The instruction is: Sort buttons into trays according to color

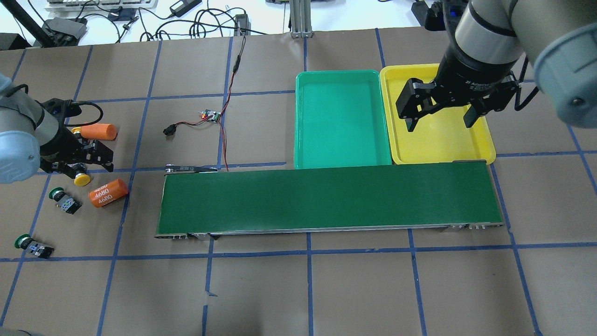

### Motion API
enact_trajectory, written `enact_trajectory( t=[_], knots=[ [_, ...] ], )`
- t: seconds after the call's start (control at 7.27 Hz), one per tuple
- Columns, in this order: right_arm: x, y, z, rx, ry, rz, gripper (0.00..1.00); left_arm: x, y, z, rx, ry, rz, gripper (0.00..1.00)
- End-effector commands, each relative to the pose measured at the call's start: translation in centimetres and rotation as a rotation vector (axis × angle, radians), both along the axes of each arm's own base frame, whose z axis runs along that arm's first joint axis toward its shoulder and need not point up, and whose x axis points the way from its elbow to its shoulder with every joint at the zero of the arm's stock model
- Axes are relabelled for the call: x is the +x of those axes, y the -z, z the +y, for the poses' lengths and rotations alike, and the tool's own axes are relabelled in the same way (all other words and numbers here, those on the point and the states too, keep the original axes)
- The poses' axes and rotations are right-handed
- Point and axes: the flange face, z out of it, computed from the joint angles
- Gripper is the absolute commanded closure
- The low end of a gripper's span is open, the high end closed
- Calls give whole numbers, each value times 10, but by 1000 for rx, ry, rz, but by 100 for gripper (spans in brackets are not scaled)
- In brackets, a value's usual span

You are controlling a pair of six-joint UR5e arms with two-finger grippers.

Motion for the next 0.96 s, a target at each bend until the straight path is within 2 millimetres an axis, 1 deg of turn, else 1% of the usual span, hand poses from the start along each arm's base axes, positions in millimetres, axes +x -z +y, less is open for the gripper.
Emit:
enact_trajectory(
  t=[0.0, 0.14, 0.28, 0.55, 0.69, 0.83],
  knots=[
    [-3, 0, -7, -3, 1, 9, 0, 15, 25, 1, 26, 24, 27, 0],
    [-2, -6, -19, -14, 1, 1, 0, 18, 33, 1, 38, 21, 34, 0],
    [-2, -9, -38, -15, 3, 1, 0, 25, 39, 2, 47, 3, 40, 0],
    [0, -7, -38, -9, 10, -2, 0, 23, 47, 1, 57, -100, 45, 0],
    [-1, -5, -39, -4, 13, 0, 0, 24, 45, 0, 49, -105, 53, 0],
    [0, -4, -38, -4, 13, 0, 0, 23, 40, 0, 38, -105, 48, 0]
  ],
)
